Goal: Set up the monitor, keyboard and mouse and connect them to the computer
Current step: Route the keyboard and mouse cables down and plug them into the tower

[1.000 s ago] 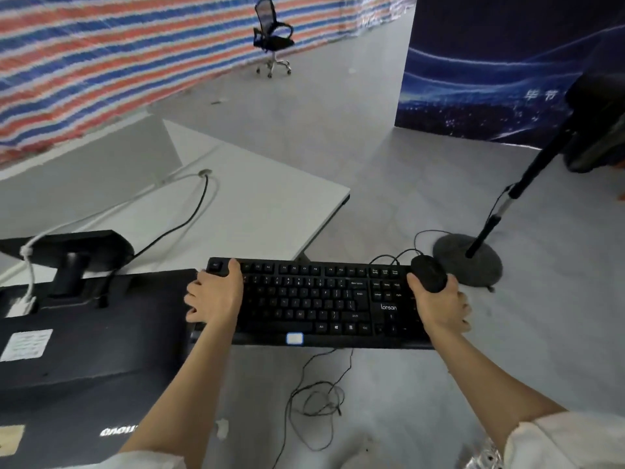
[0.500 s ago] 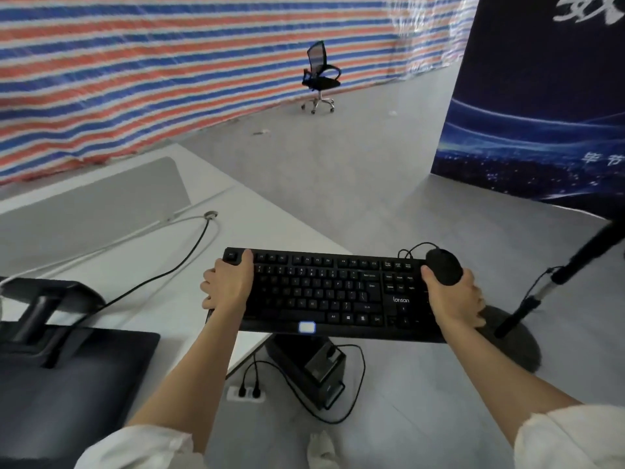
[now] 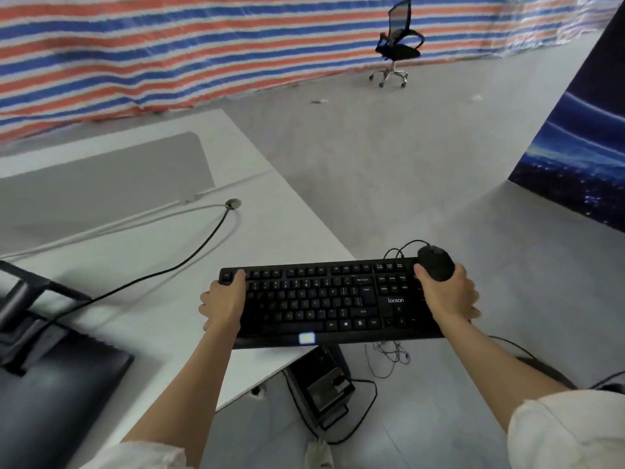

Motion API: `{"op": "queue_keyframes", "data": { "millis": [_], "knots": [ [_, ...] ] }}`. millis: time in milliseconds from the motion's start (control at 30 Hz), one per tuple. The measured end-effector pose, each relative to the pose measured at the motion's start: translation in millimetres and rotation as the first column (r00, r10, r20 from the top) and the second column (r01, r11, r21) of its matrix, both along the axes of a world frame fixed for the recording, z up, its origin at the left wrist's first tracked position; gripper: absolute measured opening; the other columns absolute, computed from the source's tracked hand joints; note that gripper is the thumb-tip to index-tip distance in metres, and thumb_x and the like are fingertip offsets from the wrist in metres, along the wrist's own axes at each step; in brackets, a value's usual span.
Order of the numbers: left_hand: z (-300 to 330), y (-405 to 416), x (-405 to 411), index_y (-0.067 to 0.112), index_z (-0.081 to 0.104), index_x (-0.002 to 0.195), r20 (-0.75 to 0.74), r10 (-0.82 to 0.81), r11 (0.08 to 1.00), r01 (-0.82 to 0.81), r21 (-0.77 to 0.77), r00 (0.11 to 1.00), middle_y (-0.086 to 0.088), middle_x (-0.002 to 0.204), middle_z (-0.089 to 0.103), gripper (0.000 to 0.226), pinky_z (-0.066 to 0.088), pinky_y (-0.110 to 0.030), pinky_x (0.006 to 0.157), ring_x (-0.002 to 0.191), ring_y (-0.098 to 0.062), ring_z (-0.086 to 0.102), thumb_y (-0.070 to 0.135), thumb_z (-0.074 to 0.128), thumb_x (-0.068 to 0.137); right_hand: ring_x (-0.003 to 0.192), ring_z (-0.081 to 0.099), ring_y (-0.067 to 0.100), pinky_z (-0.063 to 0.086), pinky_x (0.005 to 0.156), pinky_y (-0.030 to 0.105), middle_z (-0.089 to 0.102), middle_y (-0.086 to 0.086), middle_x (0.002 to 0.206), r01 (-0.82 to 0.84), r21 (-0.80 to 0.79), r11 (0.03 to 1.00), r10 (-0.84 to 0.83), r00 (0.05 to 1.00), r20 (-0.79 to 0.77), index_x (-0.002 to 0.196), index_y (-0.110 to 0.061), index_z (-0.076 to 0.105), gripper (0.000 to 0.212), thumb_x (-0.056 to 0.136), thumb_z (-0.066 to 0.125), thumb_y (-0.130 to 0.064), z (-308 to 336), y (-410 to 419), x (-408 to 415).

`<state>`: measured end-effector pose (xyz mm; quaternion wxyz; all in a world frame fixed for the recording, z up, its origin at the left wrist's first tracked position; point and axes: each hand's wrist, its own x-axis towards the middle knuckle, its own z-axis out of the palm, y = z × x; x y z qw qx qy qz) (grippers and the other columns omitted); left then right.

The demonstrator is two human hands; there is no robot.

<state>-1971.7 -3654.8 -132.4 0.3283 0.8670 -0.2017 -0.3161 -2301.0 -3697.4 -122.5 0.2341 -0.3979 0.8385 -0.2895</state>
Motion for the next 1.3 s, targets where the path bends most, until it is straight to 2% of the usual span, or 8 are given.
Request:
{"op": "queue_keyframes", "data": {
  "millis": [300,500,600,767,900,967,1167,1300],
  "knots": [
    [-43,26,47,0.003,0.045,0.129,0.027,0.263,0.959,-0.264,0.101,0.965,-0.021,0.131,0.046,0.065,0.038,-0.051,0.099,0.121,-0.040,0.042,0.050,0.051,0.086,0.119,0.042,0.034,0.031,0.099,0.052,0.052,0.011,0.124,-0.310,0.066,0.948,0.307,0.950,0.059,0.119,-0.015,0.047,0.058,0.077,0.064,-0.052,-35,-75,74],
    [-113,53,81,0.005,0.055,0.112,0.085,0.367,0.906,-0.377,0.195,0.926,-0.020,0.110,0.062,0.090,0.048,-0.056,0.086,0.101,-0.039,0.058,0.074,0.040,0.056,0.115,0.045,0.035,0.033,0.097,0.053,0.055,0.010,0.118,-0.436,0.134,0.890,0.425,0.899,0.103,0.115,-0.013,0.048,0.056,0.077,0.066,-0.051,-67,-93,109],
    [-108,55,79,0.003,0.054,0.116,0.111,0.356,0.897,-0.372,0.237,0.928,-0.020,0.115,0.060,0.091,0.046,-0.055,0.090,0.108,-0.040,0.053,0.072,0.040,0.059,0.116,0.045,0.034,0.033,0.097,0.053,0.055,0.009,0.118,-0.477,0.134,0.869,0.461,0.878,0.130,0.116,-0.013,0.048,0.055,0.078,0.067,-0.049,-76,-98,122],
    [-82,47,61,0.008,0.023,0.146,0.168,0.195,0.937,-0.235,0.260,0.966,-0.017,0.152,0.022,0.074,0.020,-0.049,0.113,0.139,-0.036,0.019,0.043,0.051,0.088,0.113,0.049,0.032,0.036,0.097,0.052,0.058,0.005,0.115,-0.486,0.140,0.863,0.460,0.869,0.180,0.116,-0.016,0.050,0.056,0.076,0.067,-0.050,-86,-99,132],
    [-86,42,48,0.018,0.022,0.148,0.270,0.094,0.930,-0.181,0.321,0.958,-0.010,0.157,0.011,0.073,0.006,-0.055,0.114,0.145,-0.028,0.005,0.048,0.050,0.087,0.110,0.052,0.031,0.042,0.094,0.051,0.060,0.003,0.112,-0.503,0.146,0.852,0.467,0.856,0.223,0.117,-0.018,0.050,0.057,0.074,0.068,-0.052,-93,-95,143],
    [-85,39,30,0.022,0.018,0.149,0.305,-0.073,0.931,-0.045,0.361,0.950,-0.006,0.159,0.004,0.074,0.001,-0.058,0.113,0.146,-0.026,-0.003,0.052,0.048,0.088,0.110,0.052,0.031,0.044,0.093,0.050,0.059,0.003,0.113,-0.531,0.153,0.833,0.488,0.837,0.249,0.118,-0.019,0.049,0.059,0.073,0.068,-0.053,-94,-96,154],
    [-92,27,-27,0.044,0.004,0.147,0.277,-0.591,0.779,0.447,0.440,0.757,0.004,0.157,-0.016,0.082,-0.009,-0.063,0.109,0.142,-0.026,-0.022,0.074,0.040,0.080,0.105,0.054,0.028,0.048,0.089,0.051,0.059,0.002,0.108,-0.604,0.125,0.787,0.546,0.777,0.314,0.115,-0.020,0.049,0.061,0.068,0.068,-0.055,-102,-111,182],
    [-105,24,-32,0.047,0.005,0.146,0.307,-0.653,0.728,0.461,0.508,0.692,0.003,0.158,-0.014,0.073,-0.007,-0.067,0.107,0.143,-0.029,-0.021,0.068,0.040,0.085,0.098,0.058,0.025,0.050,0.085,0.047,0.061,0.001,0.103,-0.599,0.038,0.800,0.571,0.780,0.256,0.108,-0.016,0.052,0.050,0.072,0.071,-0.045,-100,-119,173]
  ]
}}
